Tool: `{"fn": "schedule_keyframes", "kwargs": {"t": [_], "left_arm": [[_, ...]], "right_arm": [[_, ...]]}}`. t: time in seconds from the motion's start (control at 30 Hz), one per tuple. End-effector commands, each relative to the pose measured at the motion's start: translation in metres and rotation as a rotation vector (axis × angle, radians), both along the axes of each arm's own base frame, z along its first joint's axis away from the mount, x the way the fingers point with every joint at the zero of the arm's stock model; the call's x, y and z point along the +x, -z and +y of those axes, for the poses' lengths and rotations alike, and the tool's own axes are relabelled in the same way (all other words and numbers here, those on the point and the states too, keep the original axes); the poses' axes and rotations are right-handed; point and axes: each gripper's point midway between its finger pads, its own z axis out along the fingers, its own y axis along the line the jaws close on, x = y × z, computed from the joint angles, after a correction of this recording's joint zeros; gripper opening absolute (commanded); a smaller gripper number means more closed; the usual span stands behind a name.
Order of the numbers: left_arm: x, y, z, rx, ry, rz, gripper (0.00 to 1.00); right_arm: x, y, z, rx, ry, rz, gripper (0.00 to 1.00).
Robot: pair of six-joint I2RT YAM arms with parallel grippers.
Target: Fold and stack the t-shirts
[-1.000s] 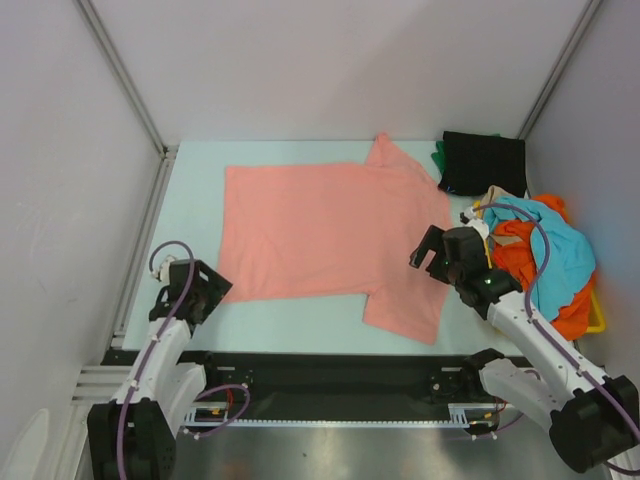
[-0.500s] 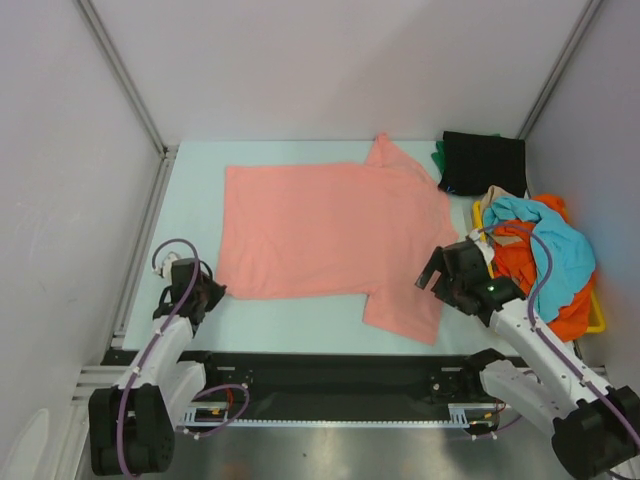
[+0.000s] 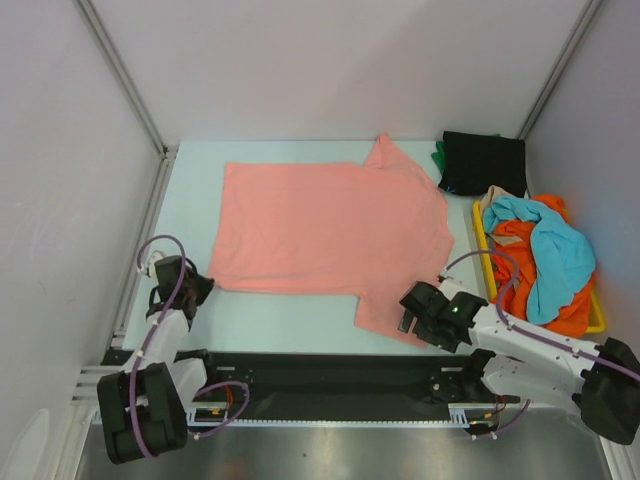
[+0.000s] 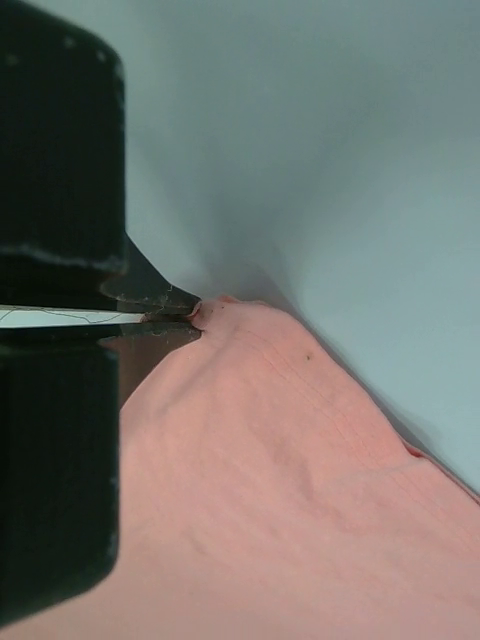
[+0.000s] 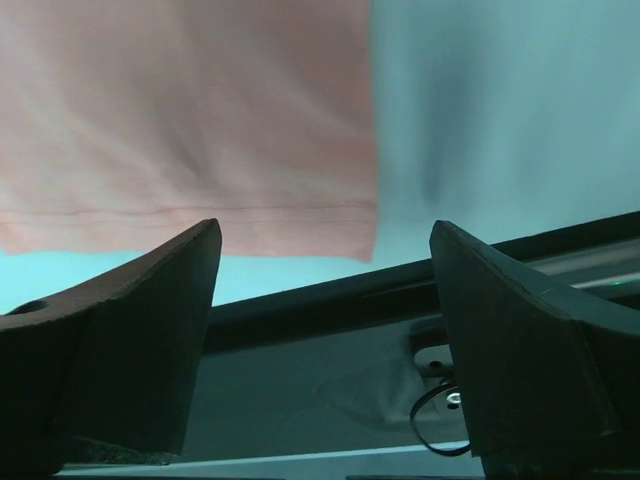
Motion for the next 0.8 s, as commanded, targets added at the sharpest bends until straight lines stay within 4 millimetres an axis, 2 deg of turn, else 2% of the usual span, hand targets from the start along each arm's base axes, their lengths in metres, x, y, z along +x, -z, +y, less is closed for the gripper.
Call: {"fn": "schedule_keyframes", "kwargs": {"t": [0.0, 0.2, 0.3, 0.4, 0.43, 0.53, 0.67, 0.77], "left_arm": [[0.012, -0.009, 0.003, 0.019, 0.026, -0.071, 0.0], [0.011, -0.013, 0.002, 0.023, 0.033, -0.083, 0.0], [0.01, -0.015, 0.003, 0.029, 0.03, -0.089, 0.0], [0.009, -0.016, 0.002, 0.028, 0.031, -0.089, 0.0], [0.009, -0.017, 0.002, 0.027, 0.033, -0.091, 0.0], [0.008, -0.021, -0.002, 0.014, 0.044, -0.098, 0.0], [0.005, -0.032, -0.012, -0.013, 0.082, -0.126, 0.01], [-0.001, -0.046, -0.016, -0.011, 0.104, -0.145, 0.0]], "right_arm": [[-0.002, 0.008, -0.008, 0.006, 0.087, -0.018, 0.88], [-0.011, 0.018, 0.002, 0.018, 0.057, -0.005, 0.76], [-0.006, 0.018, 0.009, 0.033, 0.041, -0.028, 0.6], [-0.003, 0.021, 0.015, 0.056, 0.026, -0.038, 0.41], [-0.002, 0.022, 0.016, 0.057, 0.021, -0.04, 0.27], [0.003, 0.013, 0.017, 0.054, 0.018, -0.067, 0.0], [0.015, -0.019, 0.009, 0.056, 0.048, -0.173, 0.0], [0.03, -0.058, 0.006, 0.068, 0.05, -0.283, 0.0]]}}
